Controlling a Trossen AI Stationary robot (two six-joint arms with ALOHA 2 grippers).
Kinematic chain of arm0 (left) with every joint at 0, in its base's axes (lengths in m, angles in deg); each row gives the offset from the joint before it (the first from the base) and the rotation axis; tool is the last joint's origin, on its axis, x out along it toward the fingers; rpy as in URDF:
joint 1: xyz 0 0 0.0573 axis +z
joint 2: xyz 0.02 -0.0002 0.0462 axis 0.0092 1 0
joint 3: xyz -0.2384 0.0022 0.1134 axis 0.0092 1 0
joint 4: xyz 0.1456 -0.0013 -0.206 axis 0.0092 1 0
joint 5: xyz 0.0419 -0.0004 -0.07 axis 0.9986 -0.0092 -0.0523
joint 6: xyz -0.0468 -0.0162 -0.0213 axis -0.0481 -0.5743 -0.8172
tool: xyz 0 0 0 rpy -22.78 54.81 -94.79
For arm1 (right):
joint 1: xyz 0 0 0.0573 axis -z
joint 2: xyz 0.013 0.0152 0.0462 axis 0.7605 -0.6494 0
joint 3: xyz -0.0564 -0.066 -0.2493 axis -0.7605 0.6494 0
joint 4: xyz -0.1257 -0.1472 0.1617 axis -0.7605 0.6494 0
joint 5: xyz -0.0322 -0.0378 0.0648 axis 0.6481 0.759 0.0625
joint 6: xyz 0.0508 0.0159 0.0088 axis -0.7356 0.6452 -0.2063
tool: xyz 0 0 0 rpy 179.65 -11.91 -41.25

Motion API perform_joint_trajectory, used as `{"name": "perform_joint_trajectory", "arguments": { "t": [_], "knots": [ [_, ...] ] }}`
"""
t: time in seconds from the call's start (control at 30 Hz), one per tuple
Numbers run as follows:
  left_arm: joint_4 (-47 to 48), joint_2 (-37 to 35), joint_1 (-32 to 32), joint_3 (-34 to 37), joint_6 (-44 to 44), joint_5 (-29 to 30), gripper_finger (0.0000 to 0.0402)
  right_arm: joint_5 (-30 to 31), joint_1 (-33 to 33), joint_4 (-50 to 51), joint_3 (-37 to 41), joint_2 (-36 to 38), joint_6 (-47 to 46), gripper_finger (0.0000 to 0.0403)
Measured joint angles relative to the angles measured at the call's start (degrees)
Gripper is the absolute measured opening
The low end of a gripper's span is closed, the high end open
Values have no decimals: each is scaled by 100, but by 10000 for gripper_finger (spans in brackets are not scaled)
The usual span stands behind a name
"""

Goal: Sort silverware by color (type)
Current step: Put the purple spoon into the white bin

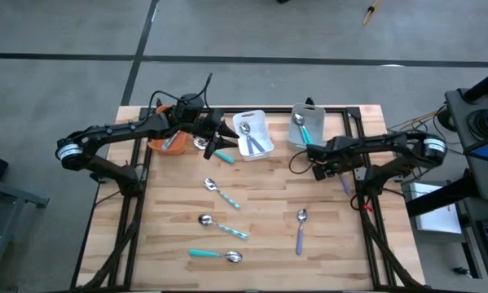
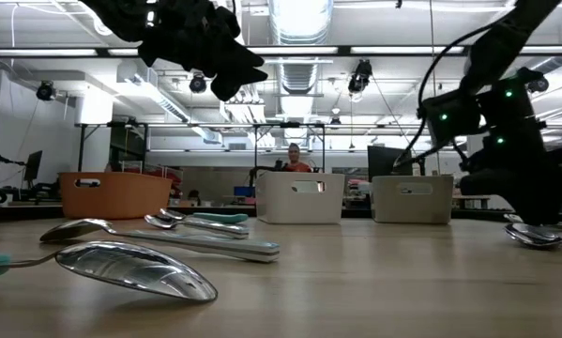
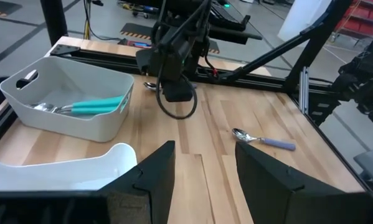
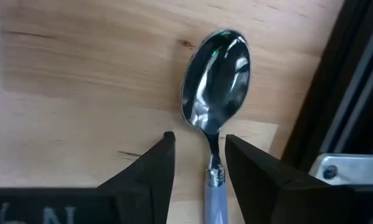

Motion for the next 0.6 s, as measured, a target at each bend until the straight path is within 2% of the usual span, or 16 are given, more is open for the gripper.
{"name": "perform_joint_trajectory", "arguments": {
  "t": [0.2, 0.47, 0.6],
  "knots": [
    [-3, 0, 0, 4, 131, 4, 149, -75, 0, -247, 129, 18, 0, 106],
    [-1, 0, 0, 11, 203, 2, 149, -231, -4, -584, 46, 33, 98, 18],
    [-1, 0, 0, 11, 310, 4, 149, -237, -24, -470, -90, 163, 42, 15]
  ]
}}
